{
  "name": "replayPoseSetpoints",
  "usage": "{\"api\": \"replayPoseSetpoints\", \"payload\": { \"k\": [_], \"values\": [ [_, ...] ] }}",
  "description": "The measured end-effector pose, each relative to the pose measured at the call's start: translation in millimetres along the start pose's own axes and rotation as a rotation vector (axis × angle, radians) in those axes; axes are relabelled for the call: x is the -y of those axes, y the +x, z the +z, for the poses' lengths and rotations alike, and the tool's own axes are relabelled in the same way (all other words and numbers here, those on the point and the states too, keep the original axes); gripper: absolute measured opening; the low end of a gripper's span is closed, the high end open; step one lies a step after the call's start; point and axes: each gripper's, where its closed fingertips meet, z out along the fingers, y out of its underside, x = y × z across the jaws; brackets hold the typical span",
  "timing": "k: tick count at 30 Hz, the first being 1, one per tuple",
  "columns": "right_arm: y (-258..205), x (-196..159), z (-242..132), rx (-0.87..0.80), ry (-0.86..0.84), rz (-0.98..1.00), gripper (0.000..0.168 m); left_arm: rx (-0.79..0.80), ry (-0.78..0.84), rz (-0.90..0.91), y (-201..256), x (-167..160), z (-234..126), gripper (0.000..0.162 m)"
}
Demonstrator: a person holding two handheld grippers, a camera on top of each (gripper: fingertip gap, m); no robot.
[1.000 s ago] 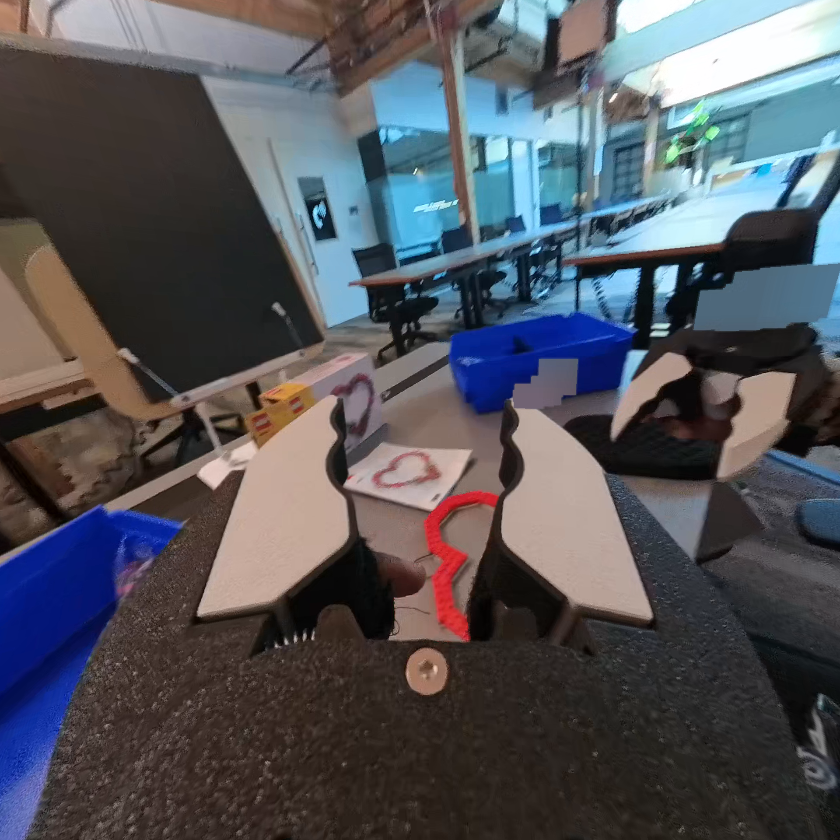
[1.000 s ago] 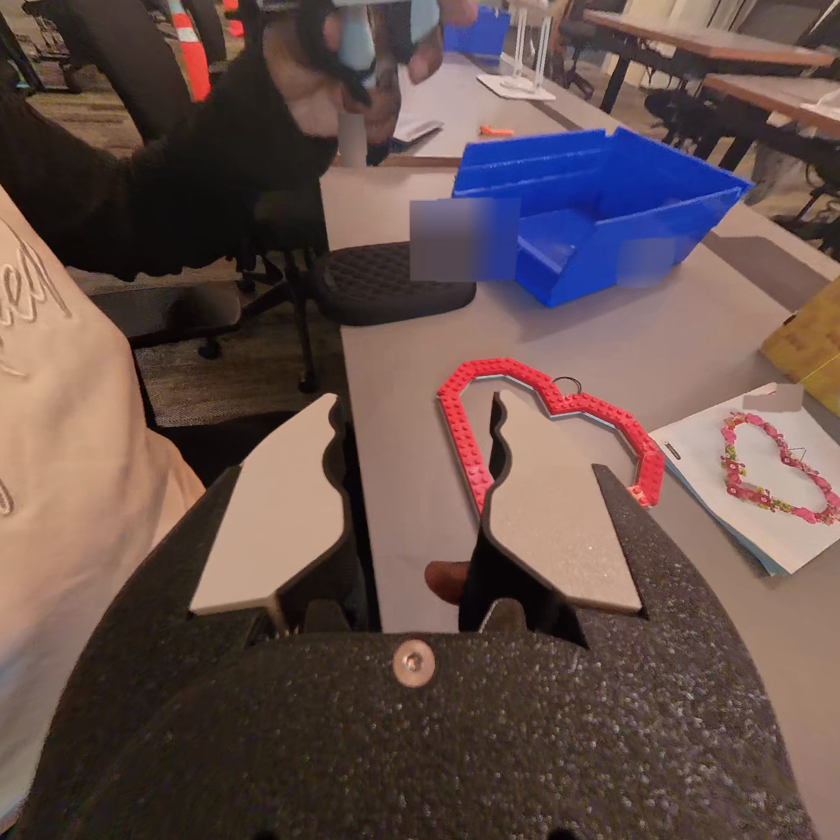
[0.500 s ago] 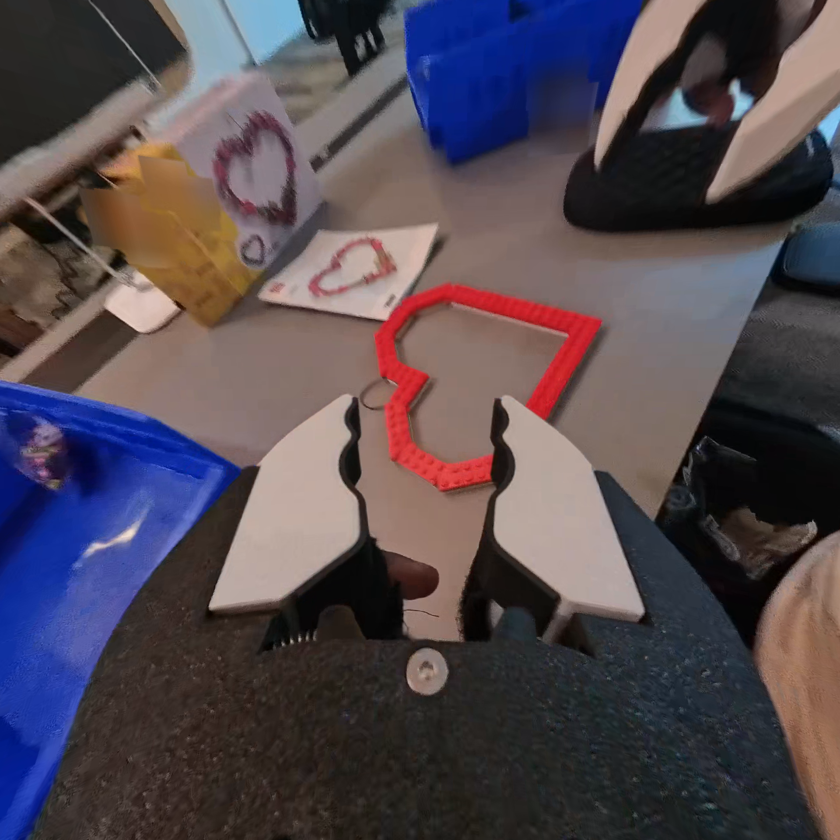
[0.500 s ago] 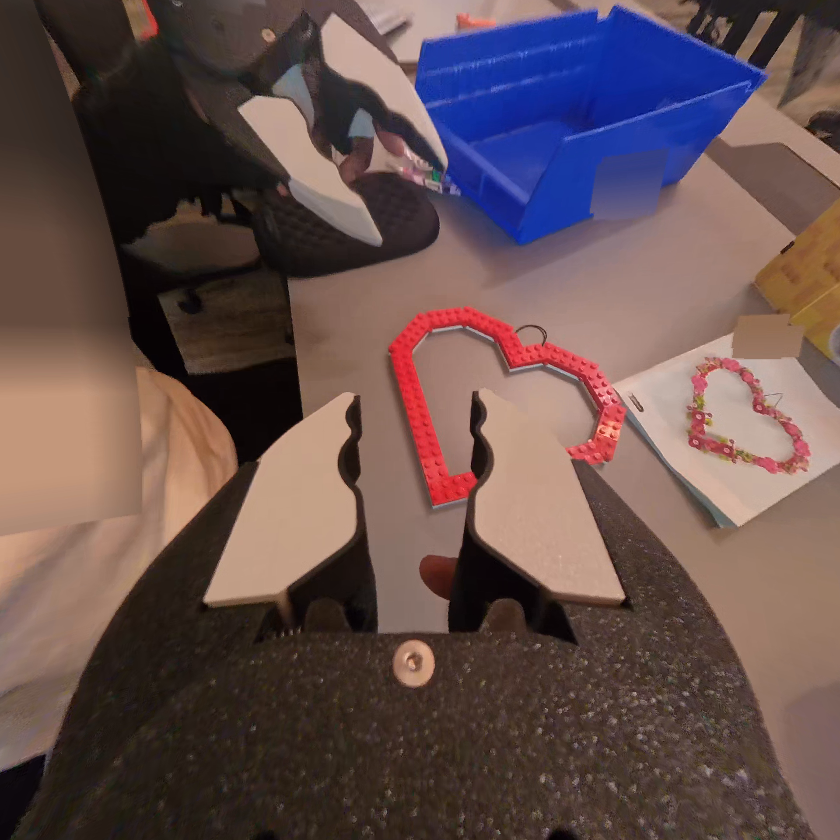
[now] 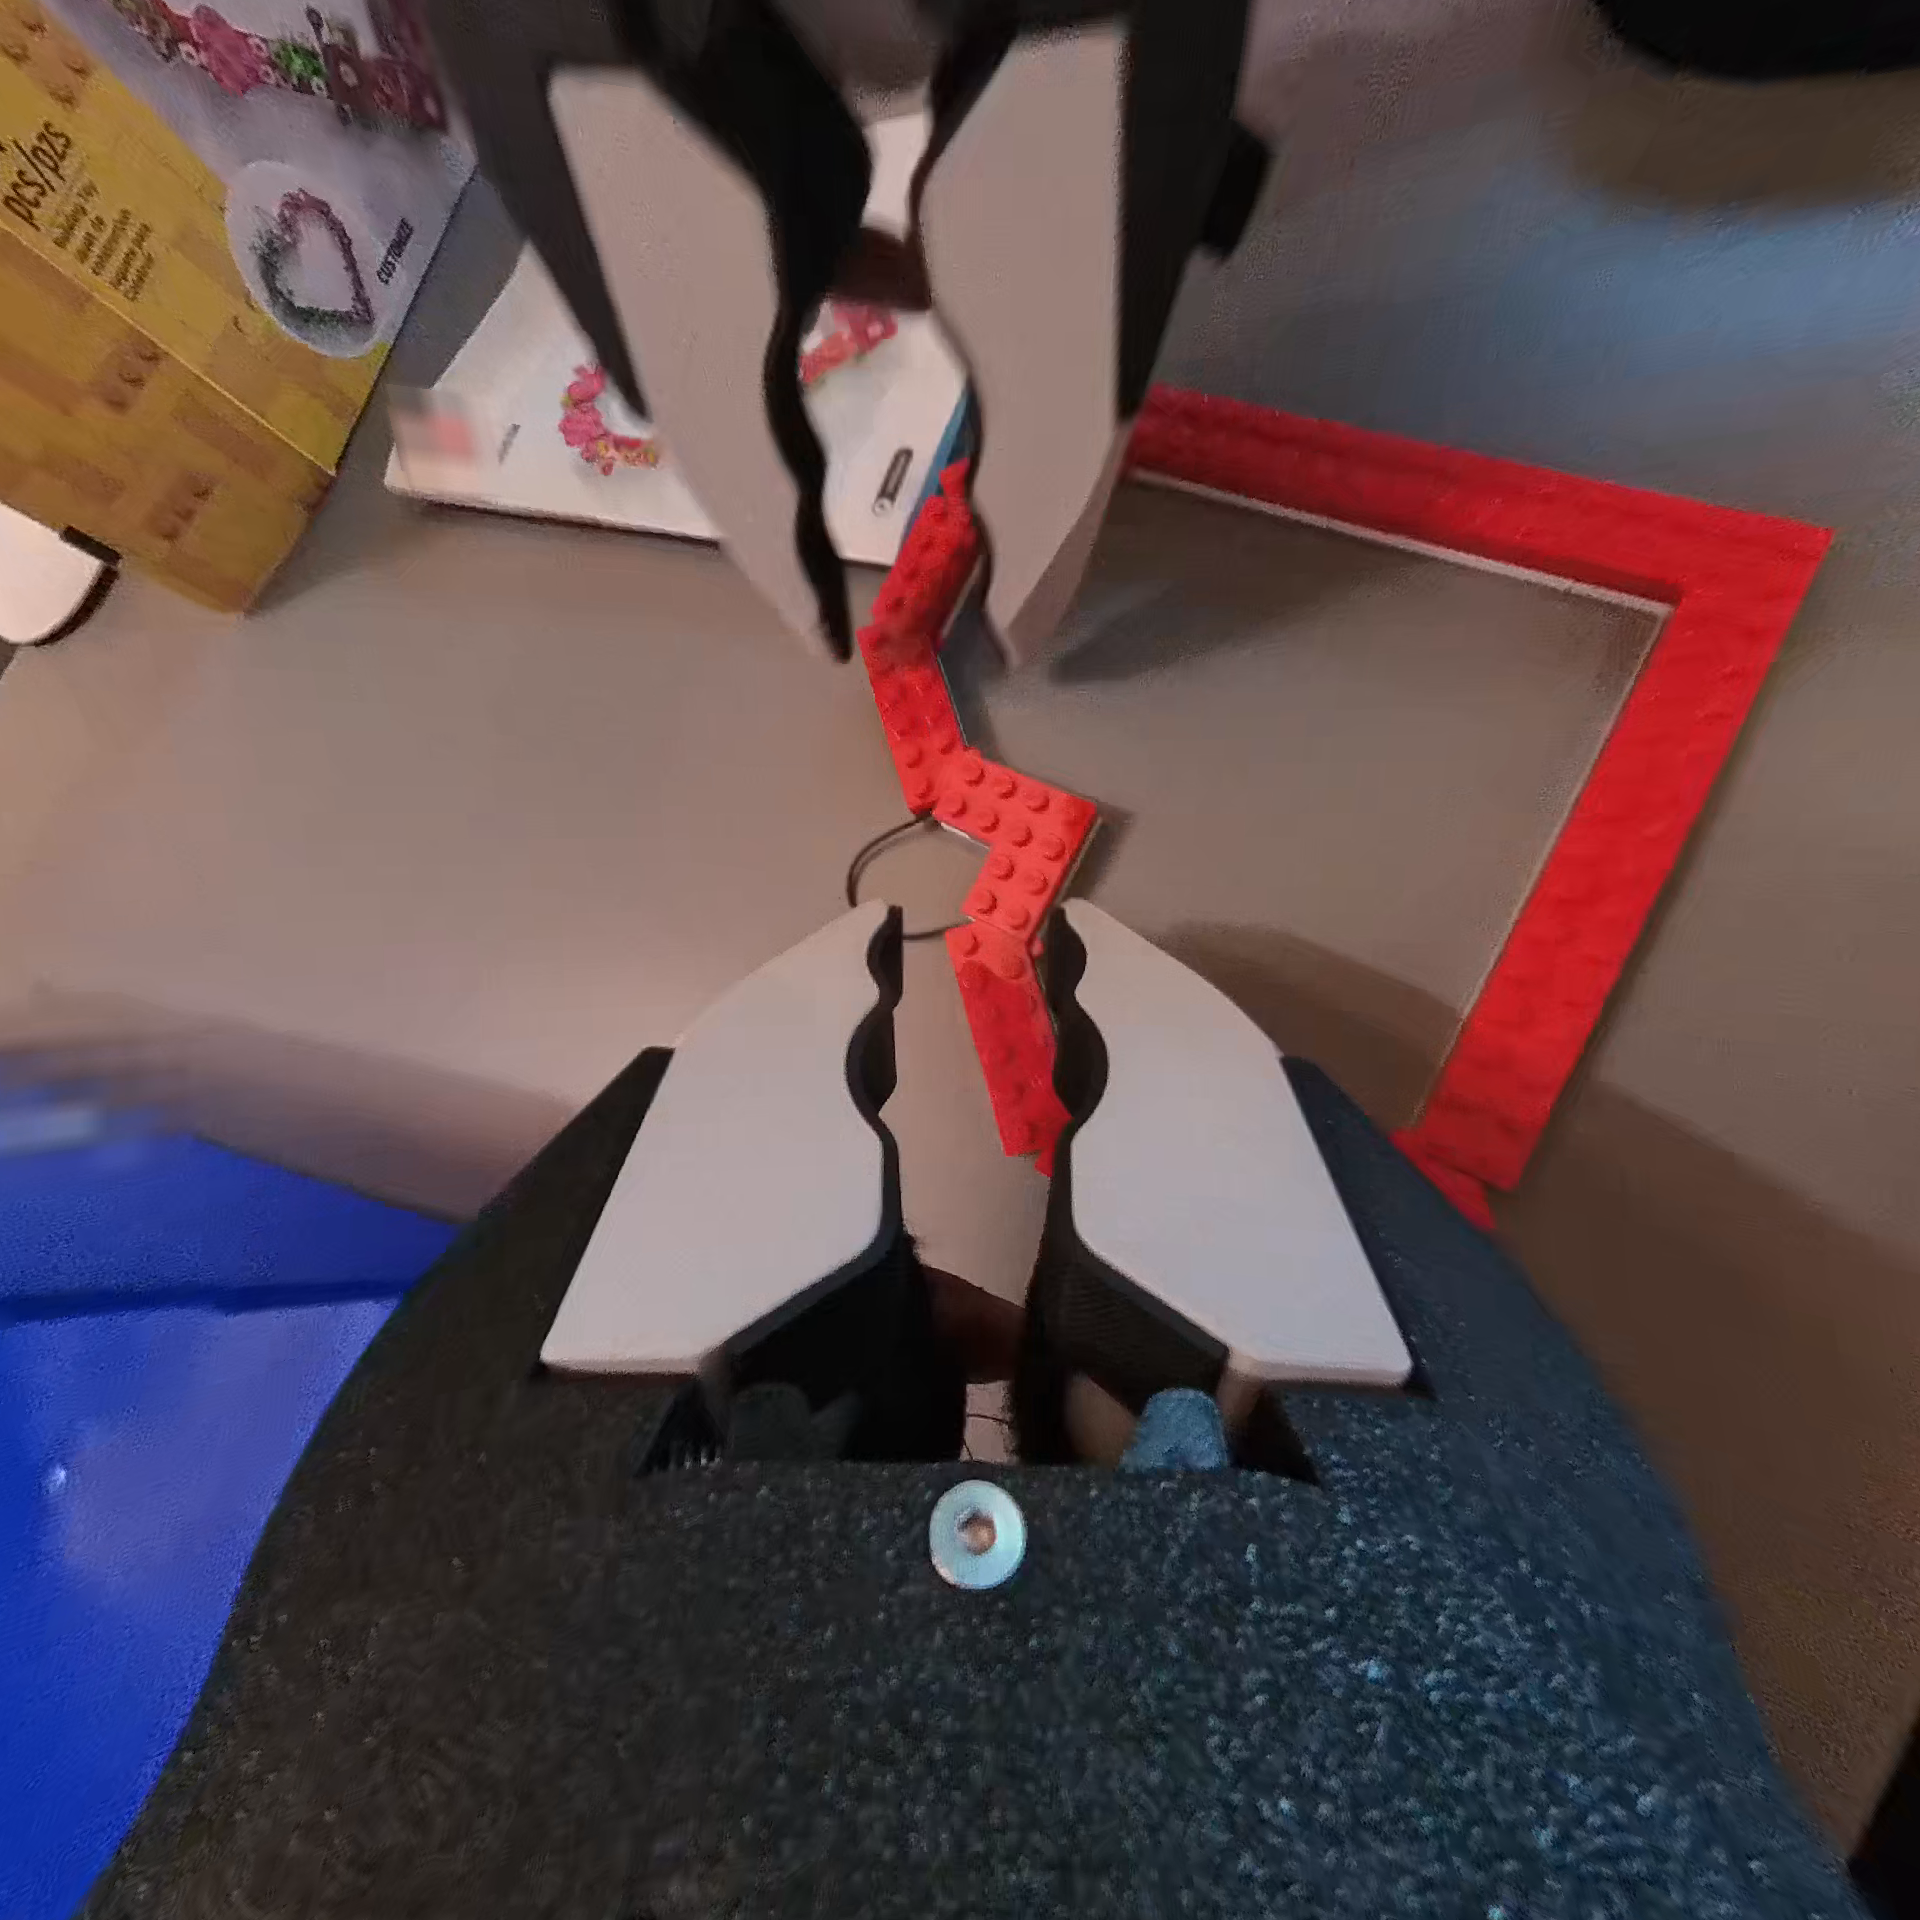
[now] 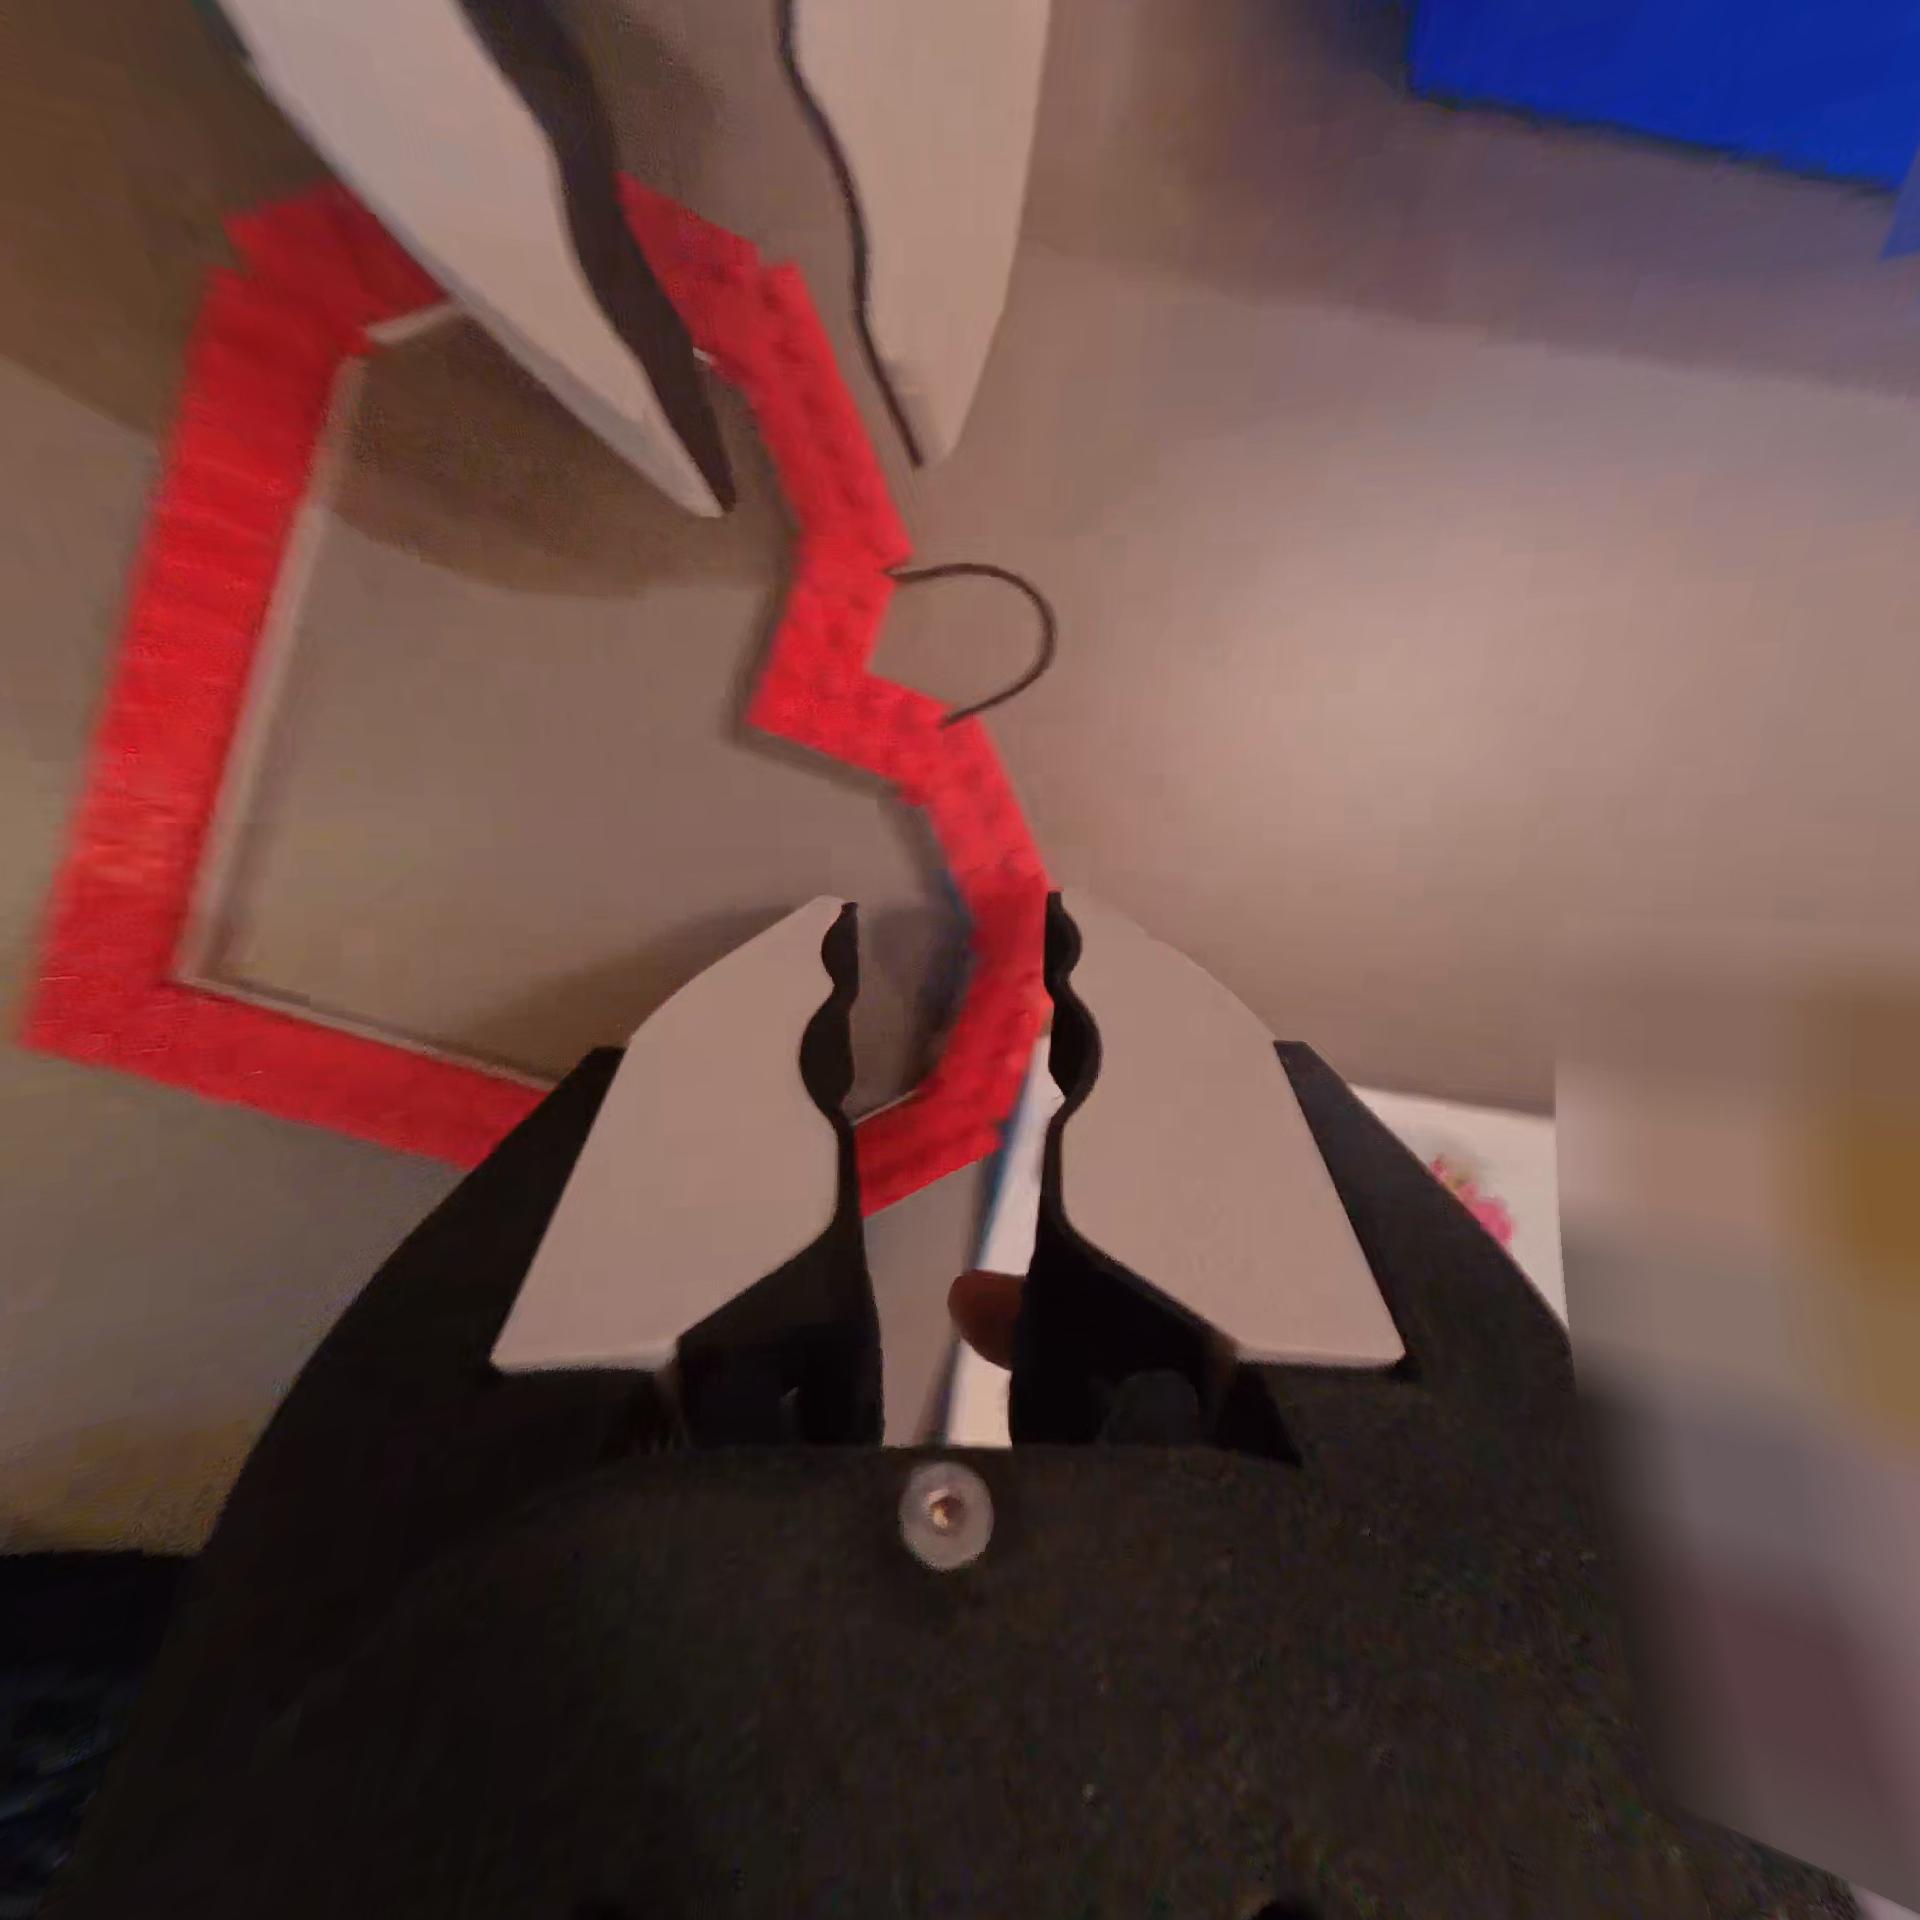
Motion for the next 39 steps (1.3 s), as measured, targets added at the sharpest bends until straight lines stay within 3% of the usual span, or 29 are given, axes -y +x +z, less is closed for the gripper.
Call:
{"api": "replayPoseSetpoints", "payload": {
  "k": [3, 5, 11, 15, 18, 23, 32, 36, 39],
  "values": [
    [14.2, 0.3, 14.2, 0.012, -0.007, -0.054, 0.032, -0.045, 0.049, -0.048, -2.3, 4.5, 0.0, 0.022],
    [11.5, -1.6, 13.6, 0.036, -0.036, 0.006, 0.019, -0.049, 0.073, -0.069, -3.8, 4.2, -3.3, 0.023],
    [-18.5, 8.6, 13.9, -0.054, -0.088, 0.183, 0.019, -0.061, 0.08, 0.007, 9.8, -5.3, -16.0, 0.029],
    [-24.8, 21.8, 4.1, -0.189, -0.023, 0.121, 0.027, -0.098, 0.059, 0.062, 21.6, -14.4, -17.4, 0.029],
    [-42.6, 27.6, -22.8, -0.191, 0.065, 0.225, 0.029, -0.142, 0.09, 0.065, 29.6, -13.4, -21.1, 0.03],
    [-70.5, 39.0, -49.5, -0.21, 0.215, 0.22, 0.026, -0.101, 0.034, 0.129, 12.5, -25.3, -22.7, 0.031],
    [-45.7, 78.8, 18.1, -0.02, 0.114, 0.356, 0.03, -0.155, 0.001, 0.1, 16.8, -39.1, -10.2, 0.019],
    [-41.3, 69.1, 32.5, -0.06, 0.032, 0.396, 0.031, -0.148, 0.008, 0.065, 13.5, -40.4, -8.1, 0.017],
    [-41.3, 63.5, 38.1, -0.085, -0.001, 0.403, 0.02, -0.135, 0.011, 0.078, 13.3, -40.7, -8.0, 0.017]
  ]
}}
